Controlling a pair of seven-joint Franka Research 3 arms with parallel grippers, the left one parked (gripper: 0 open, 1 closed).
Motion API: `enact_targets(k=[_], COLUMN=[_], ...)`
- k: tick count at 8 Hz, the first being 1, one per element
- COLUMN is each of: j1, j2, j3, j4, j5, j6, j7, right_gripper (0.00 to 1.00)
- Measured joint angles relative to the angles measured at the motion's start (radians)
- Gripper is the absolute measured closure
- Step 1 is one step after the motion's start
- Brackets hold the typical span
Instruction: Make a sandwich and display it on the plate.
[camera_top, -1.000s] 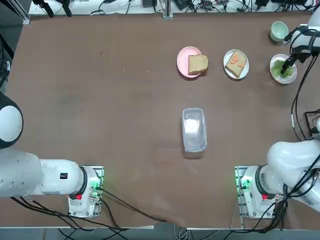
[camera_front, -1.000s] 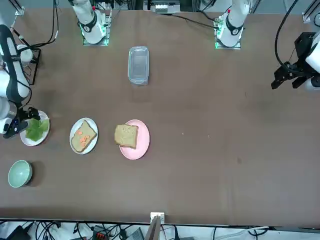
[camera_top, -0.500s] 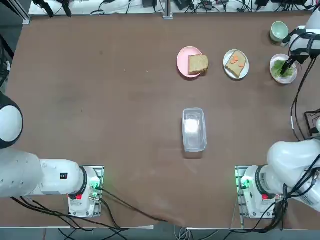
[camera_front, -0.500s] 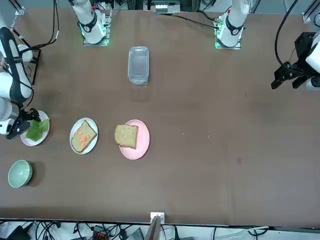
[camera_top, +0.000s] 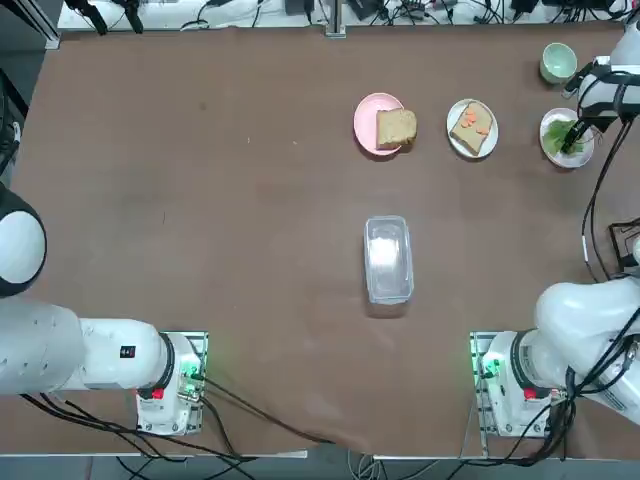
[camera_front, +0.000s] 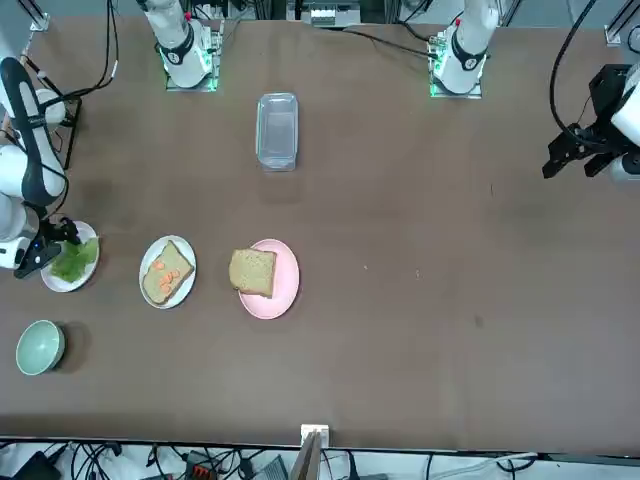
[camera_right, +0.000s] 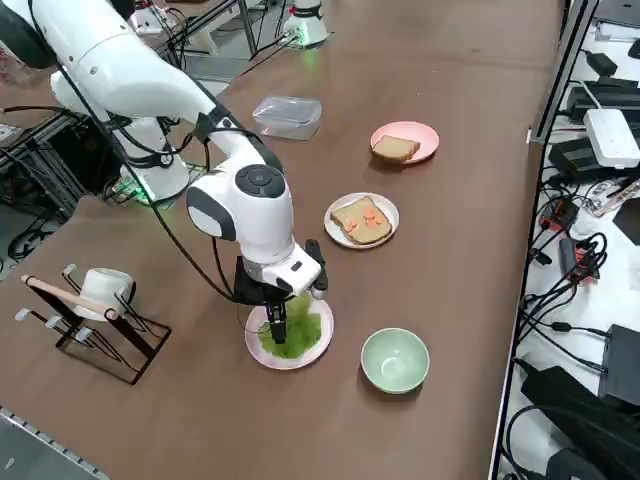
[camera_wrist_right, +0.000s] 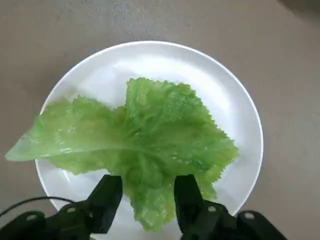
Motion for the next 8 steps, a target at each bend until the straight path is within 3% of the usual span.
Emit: enact_targets(k=[2,4,7,8], j1=[-0.003,-0.035,-0.056,-0.055], j2=[0.001,-0.001,-0.054,-0.086], j3=[0.0,-0.001,0.006,0.024], j4=[0.003,0.021,0.035,0.039], j5=[-0.001,-0.001,0.007,0.029], j6=[0.004,0.007,0.0,-0.021], j7=[0.0,0.0,0.021,0.036], right_gripper=[0.58,0.95,0.96,0.96])
